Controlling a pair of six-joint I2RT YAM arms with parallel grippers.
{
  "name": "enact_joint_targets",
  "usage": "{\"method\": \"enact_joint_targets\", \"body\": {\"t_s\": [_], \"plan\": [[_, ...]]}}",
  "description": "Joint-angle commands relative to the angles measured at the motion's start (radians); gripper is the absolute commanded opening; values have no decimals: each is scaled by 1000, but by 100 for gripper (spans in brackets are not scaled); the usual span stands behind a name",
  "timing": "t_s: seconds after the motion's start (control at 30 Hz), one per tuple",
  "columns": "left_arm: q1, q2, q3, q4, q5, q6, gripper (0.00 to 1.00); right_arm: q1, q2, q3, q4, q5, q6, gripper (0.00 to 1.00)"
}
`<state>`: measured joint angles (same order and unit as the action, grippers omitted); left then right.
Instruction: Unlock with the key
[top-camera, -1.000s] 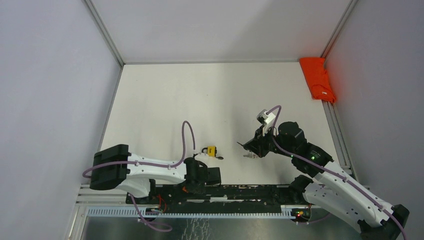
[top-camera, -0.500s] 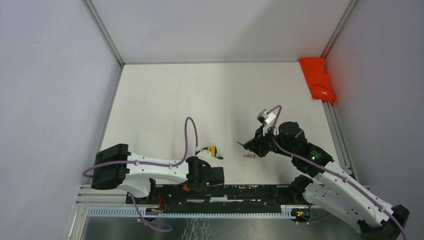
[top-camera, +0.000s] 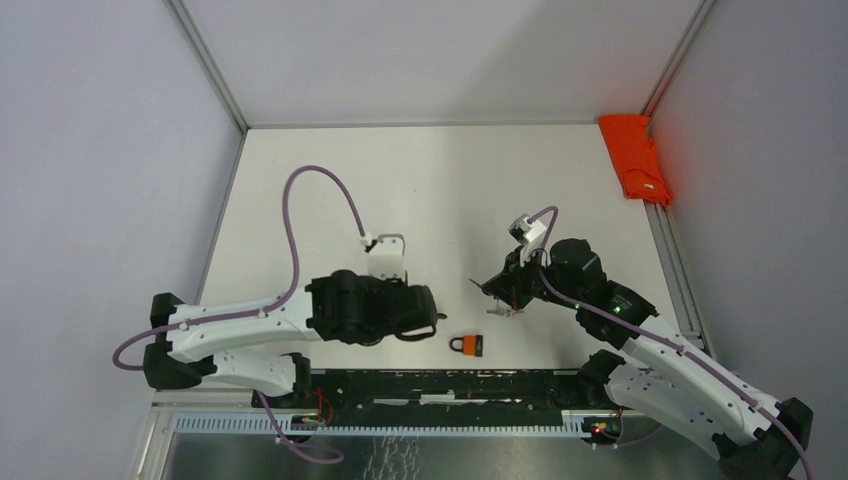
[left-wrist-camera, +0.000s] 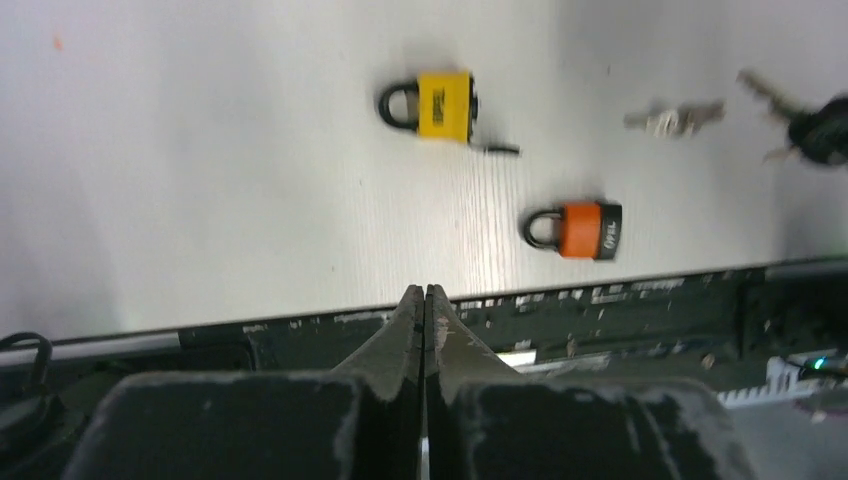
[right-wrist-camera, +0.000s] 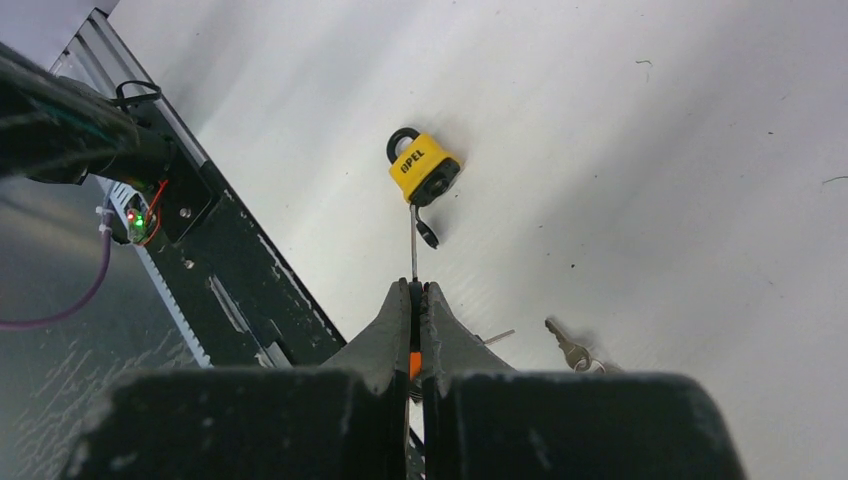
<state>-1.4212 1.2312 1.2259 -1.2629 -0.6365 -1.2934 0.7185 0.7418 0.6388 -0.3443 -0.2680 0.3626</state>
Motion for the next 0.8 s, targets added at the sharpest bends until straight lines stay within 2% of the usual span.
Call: {"method": "enact_joint_targets", "body": {"t_s": [0.0, 0.13, 0.33, 0.5, 0.57, 0.63, 0.77], "plan": [[99, -13, 67, 22, -143, 114, 2, -9, 16, 34, 55, 48, 6, 0], [145, 21, 57, 221, -54, 294, 2, -17, 19, 64, 16, 90, -3, 0], [134, 166, 19, 469, 94, 574, 4, -28, -46, 149, -125, 355, -50, 0], [87, 215, -113, 678, 129, 746, 17, -29, -115, 257, -255, 595, -72, 0], [60, 217, -171, 775, 169, 818, 26, -28, -140, 286, -294, 658, -73, 0], [41, 223, -195, 856, 230, 888, 42, -28, -157, 311, -328, 698, -72, 0], [23, 230, -220, 959, 324, 995, 55, -29, -184, 331, -364, 715, -65, 0]]}}
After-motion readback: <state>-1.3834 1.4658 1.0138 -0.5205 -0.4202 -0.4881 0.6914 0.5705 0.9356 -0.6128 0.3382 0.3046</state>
